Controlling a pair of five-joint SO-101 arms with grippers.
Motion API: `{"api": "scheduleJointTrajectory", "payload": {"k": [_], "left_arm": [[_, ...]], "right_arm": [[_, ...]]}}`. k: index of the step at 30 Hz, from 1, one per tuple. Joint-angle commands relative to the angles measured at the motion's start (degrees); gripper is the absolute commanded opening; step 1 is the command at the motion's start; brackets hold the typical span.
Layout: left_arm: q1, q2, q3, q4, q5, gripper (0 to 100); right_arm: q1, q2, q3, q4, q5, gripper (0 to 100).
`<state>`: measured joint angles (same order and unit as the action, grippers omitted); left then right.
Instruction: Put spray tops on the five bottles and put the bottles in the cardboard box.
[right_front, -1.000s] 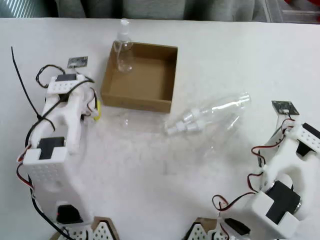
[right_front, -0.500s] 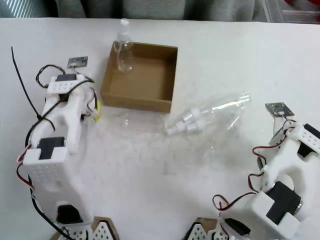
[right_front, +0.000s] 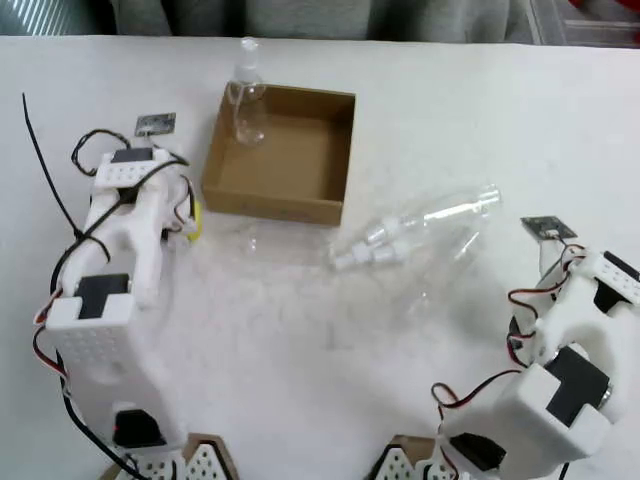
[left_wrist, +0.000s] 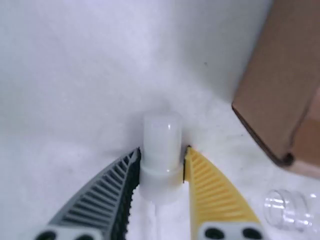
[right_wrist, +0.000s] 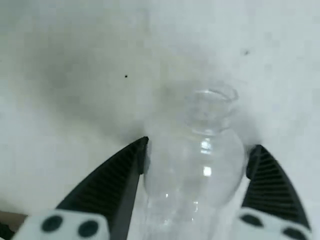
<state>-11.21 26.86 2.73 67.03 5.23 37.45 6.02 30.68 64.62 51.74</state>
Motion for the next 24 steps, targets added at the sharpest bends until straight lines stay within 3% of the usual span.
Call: {"api": "scheduleJointTrajectory", "payload": {"k": [1,10,17,24], "left_arm": [[1.5,-0.7,-0.7,0.5,-0.5,11],[1.5,-0.7,-0.8,0.4,-0.5,11],[1.5,-0.7,-0.8,0.4,-0.5,11],[2.0,-0.7,-0.8,0.4,-0.6,11]], "right_arm": [[0.1,0.4,-1.9,-1.4,0.5,21.1],[0.5,0.3,-3.9,-1.3,0.5,22.1],[0.3,0.3,-4.0,-1.3,0.4,5.1],[0.6,0.3,-10.4,4.0,-5.4,4.3]]}}
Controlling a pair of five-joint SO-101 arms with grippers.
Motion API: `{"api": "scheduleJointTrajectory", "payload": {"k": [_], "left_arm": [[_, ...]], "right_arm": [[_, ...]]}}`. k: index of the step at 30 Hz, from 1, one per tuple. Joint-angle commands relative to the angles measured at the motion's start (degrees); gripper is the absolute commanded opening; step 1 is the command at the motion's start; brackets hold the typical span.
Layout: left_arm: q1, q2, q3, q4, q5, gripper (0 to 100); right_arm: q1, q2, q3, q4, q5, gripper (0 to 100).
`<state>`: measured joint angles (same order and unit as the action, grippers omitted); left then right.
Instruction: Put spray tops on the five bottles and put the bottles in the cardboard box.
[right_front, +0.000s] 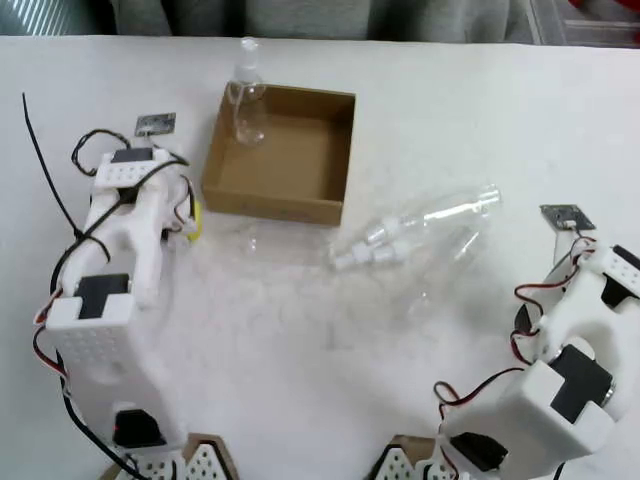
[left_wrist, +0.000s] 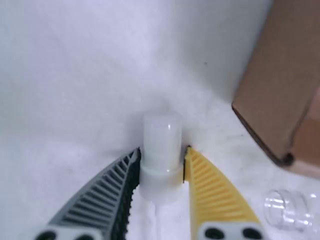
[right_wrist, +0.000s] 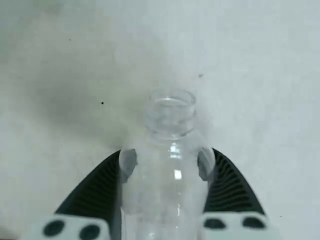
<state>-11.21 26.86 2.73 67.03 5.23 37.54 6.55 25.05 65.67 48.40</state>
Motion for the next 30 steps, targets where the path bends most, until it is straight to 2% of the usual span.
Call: {"api": "scheduleJointTrajectory", "payload": {"k": [1,11,16,20,25,30], "left_arm": [[2.0,-0.7,-0.8,0.4,-0.6,11],[2.0,-0.7,-0.8,0.4,-2.7,11],[2.0,-0.7,-0.8,0.4,-2.7,11],[2.0,-0.7,-0.8,0.4,-2.7,11],[2.0,-0.7,-0.7,0.4,-2.8,11],[2.0,-0.7,-0.7,0.4,-2.8,11]], "right_arm": [[0.5,-0.2,-5.7,4.2,-3.0,4.3],[0.0,-0.4,-11.9,12.1,-12.7,4.3],[-1.5,-5.7,-8.4,12.8,-14.9,4.2],[-4.1,-13.6,-1.1,11.1,-16.4,4.2],[-9.2,-22.5,7.8,5.5,-22.2,4.2],[-16.3,-26.3,11.3,4.2,-28.8,4.2]]}}
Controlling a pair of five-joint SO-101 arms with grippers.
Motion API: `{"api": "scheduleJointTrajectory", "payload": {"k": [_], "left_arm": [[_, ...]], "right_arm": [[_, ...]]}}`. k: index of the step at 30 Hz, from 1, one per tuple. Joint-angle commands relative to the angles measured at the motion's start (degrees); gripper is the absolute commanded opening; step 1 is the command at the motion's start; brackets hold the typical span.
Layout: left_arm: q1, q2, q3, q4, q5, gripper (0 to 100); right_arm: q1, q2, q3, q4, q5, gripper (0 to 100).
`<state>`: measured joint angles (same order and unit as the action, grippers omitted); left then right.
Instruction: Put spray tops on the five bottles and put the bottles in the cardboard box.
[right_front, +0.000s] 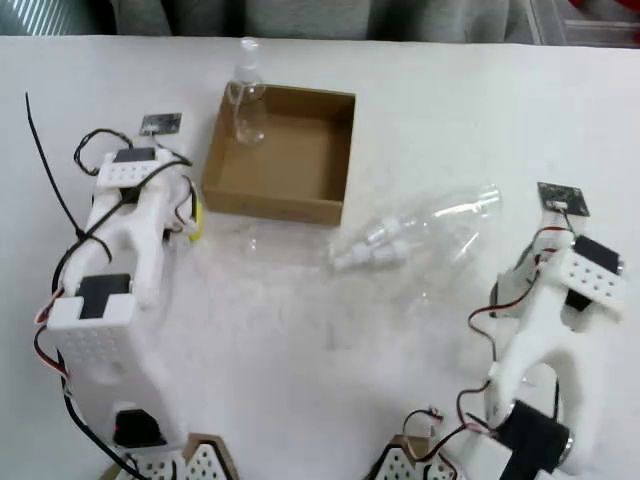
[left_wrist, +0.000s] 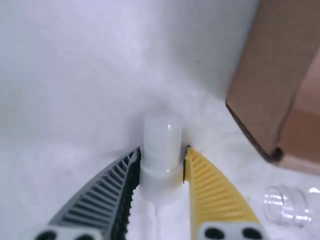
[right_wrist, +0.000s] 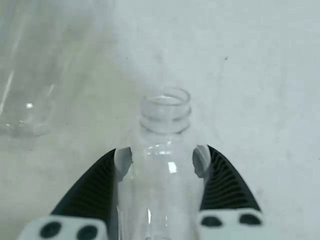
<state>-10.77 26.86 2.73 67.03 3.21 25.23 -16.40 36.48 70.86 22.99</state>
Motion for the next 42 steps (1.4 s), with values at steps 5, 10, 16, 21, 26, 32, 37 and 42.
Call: {"api": "scheduleJointTrajectory", "payload": {"k": [5,10,16,21,26,32,37,42], "left_arm": [[1.5,-0.7,-0.6,0.5,-0.9,11],[1.5,-0.7,-0.6,0.5,-0.9,11],[1.5,-0.7,-0.5,0.5,-0.9,11],[1.5,-0.7,-0.5,0.6,-0.9,11],[1.5,-0.7,-0.5,0.6,-0.9,11],[1.5,-0.7,-0.5,0.6,-0.9,11],[1.6,-0.7,-0.5,0.5,-0.9,11],[1.6,-0.7,-0.5,0.4,-0.9,11]], "right_arm": [[-9.6,-3.7,-1.3,-7.2,-7.7,3.9],[-13.2,-3.4,-5.5,-17.6,-9.3,3.9],[-16.0,-3.3,-6.6,-35.9,-9.0,3.9],[-17.0,-3.3,-6.8,-49.0,-9.2,3.8],[-19.5,2.0,-7.5,-59.9,-9.3,3.8],[-21.6,13.1,-10.0,-74.0,-9.4,3.8],[-25.0,20.4,-15.3,-81.1,-11.2,3.8],[-26.8,24.5,-20.7,-82.5,-32.3,3.8]]}}
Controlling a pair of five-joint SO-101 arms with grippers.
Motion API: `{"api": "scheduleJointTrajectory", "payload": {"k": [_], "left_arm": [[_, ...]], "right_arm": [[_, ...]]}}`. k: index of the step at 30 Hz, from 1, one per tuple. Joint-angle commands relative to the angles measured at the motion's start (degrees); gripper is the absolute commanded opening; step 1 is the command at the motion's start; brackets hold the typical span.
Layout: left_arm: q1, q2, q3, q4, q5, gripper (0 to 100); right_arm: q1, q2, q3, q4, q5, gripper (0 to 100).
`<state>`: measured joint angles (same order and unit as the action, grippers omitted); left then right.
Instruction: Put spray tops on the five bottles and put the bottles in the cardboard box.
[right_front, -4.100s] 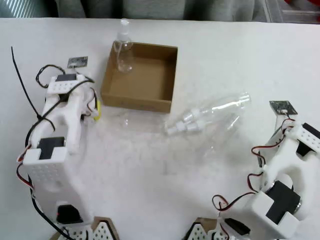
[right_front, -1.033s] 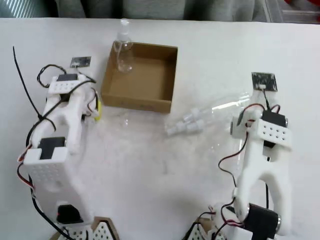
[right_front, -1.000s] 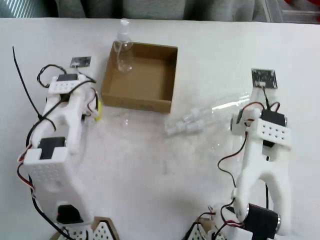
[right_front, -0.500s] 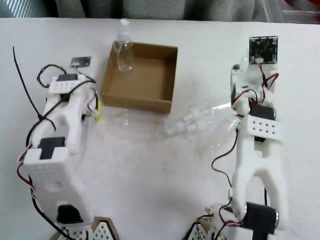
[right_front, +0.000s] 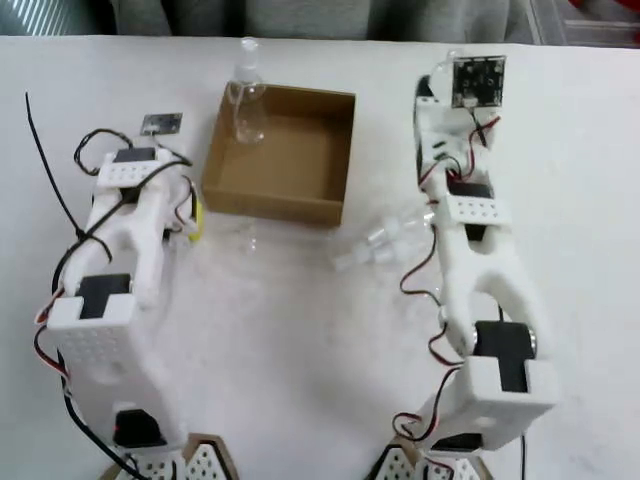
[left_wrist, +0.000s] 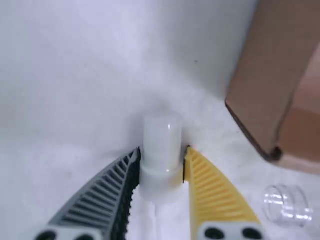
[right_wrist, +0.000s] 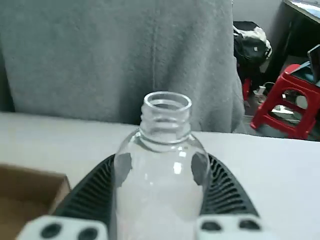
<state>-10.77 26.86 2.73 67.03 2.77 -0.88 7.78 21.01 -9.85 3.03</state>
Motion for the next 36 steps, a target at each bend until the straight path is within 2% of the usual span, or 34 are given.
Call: {"api": "scheduleJointTrajectory", "payload": {"k": [1,4,11,27,33,36], "left_arm": [[1.6,-0.7,-0.5,0.4,-0.4,11],[1.6,-0.7,-0.5,0.4,-0.4,11],[2.6,-0.7,-0.7,0.4,-0.5,11],[2.2,-0.7,-0.5,0.4,-0.5,11],[2.2,-0.7,-0.5,0.4,-0.5,11],[2.1,-0.7,-0.5,0.4,-0.5,11]], "right_arm": [[-0.8,0.6,-5.6,-1.8,-16.4,3.8],[-0.8,0.1,-5.4,-1.6,-22.8,3.8],[-3.5,-10.9,8.2,-2.0,-18.1,3.8],[-16.5,-51.0,44.8,-1.7,-17.9,3.8],[-24.5,-65.1,57.3,-1.7,-8.2,3.8],[-28.4,-71.5,63.1,-1.6,-6.8,3.8]]}}
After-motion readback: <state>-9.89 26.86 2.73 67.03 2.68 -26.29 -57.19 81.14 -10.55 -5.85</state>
